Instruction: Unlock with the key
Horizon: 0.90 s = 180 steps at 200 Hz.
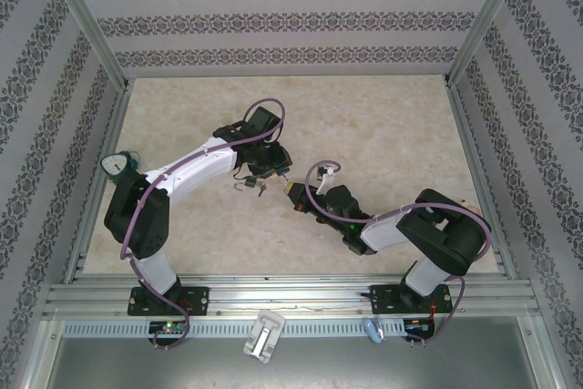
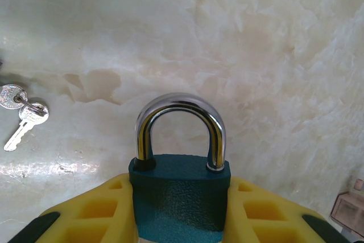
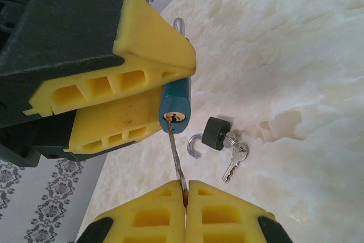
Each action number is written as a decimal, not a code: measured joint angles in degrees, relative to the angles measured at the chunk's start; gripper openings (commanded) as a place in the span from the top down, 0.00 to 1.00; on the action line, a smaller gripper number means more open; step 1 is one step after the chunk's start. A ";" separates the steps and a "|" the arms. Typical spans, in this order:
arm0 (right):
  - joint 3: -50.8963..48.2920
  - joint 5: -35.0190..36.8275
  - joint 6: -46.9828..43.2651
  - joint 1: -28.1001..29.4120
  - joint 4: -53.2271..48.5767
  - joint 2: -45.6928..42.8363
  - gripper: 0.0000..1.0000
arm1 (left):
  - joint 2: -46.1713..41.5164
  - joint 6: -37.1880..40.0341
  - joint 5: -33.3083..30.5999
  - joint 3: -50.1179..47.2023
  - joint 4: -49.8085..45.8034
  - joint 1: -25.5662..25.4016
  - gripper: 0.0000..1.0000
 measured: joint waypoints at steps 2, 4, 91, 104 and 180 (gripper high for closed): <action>0.00 0.04 0.02 0.00 0.00 0.00 1.00 | 0.00 0.00 0.00 0.00 0.00 0.00 0.71; 0.00 0.07 0.09 0.00 -0.02 0.00 1.00 | 0.00 -0.02 0.00 0.00 0.00 0.00 0.71; 0.04 1.27 1.07 0.00 -0.44 0.04 1.00 | 0.00 -0.37 0.42 0.00 0.13 0.00 0.71; 0.17 1.33 1.27 0.00 -0.66 0.04 1.00 | 0.00 -0.37 0.37 0.00 0.13 0.00 0.71; 2.78 1.36 5.14 0.28 -4.33 0.04 1.00 | 0.00 -0.63 -1.77 0.00 0.11 -0.04 0.75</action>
